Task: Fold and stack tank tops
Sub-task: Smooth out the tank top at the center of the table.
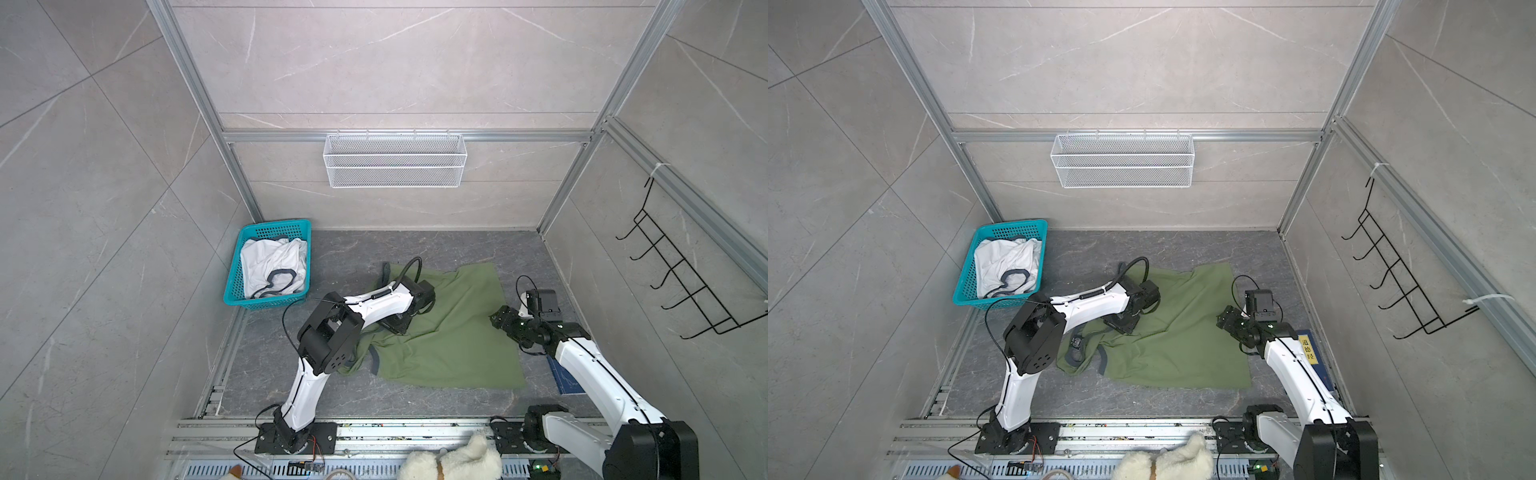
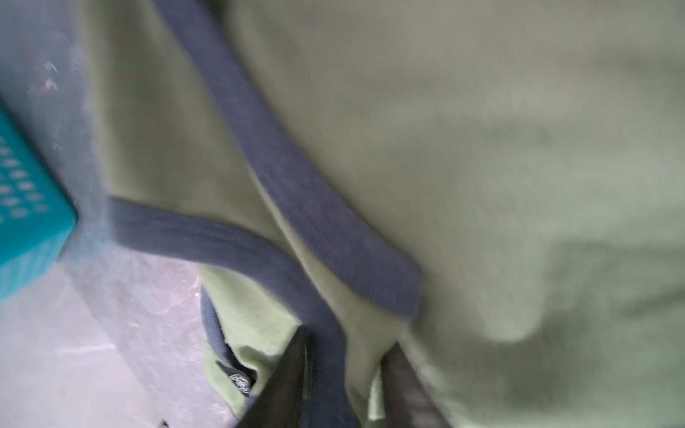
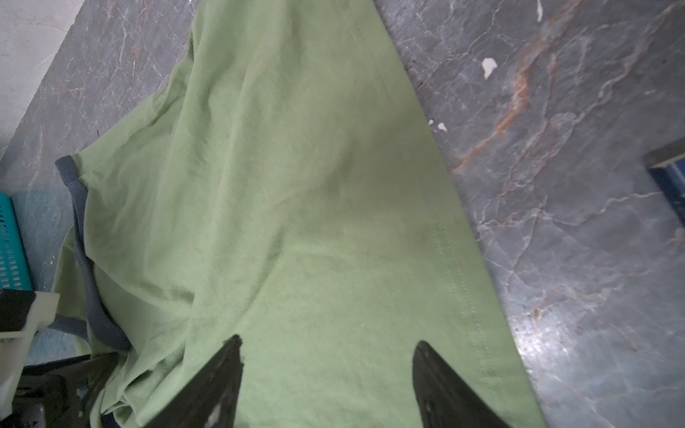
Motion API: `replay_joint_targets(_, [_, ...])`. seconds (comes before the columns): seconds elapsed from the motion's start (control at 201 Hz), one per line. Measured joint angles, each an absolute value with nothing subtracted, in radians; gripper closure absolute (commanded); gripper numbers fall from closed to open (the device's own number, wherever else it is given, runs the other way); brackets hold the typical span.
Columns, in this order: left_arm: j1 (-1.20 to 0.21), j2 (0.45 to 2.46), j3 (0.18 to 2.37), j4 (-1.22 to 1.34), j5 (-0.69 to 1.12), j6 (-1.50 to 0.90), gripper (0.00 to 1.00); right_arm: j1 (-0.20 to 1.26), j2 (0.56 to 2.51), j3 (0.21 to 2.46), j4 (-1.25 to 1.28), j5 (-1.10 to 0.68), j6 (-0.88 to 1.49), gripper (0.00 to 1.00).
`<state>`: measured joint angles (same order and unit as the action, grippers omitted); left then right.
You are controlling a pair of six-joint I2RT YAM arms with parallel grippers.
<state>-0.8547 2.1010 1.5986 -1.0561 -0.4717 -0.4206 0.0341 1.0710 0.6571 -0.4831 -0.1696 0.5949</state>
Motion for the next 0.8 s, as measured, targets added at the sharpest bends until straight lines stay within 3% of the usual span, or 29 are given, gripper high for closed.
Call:
replay_joint_targets(0.169, [-0.826,2.085,1.596,-1.040,-0.498,-0.438,0.98,0.035,1.073,0.657,-0.483,-0.166,0.594,0.26])
replay_joint_targets(0.383, [-0.646,1.940,1.602,-0.987,-0.461,-0.430,0.98,0.034,1.109,0.645,-0.476,-0.166,0.591,0.27])
replay_joint_targets(0.602, [-0.390,1.928,1.778,-0.980,-0.482,-0.438,0.93,0.035,1.124,0.639,-0.475,-0.169,0.590,0.27])
replay_joint_targets(0.652, [-0.350,1.950,1.824,-0.989,-0.496,-0.440,0.83,0.034,1.124,0.639,-0.476,-0.169,0.587,0.27])
replay_joint_targets(0.707, [-0.321,1.983,1.868,-0.995,-0.504,-0.439,0.59,0.034,1.124,0.639,-0.475,-0.169,0.584,0.27])
replay_joint_targets(0.796, [-0.303,2.050,1.927,-1.011,-0.523,-0.442,0.46,0.034,1.124,0.639,-0.476,-0.169,0.583,0.27])
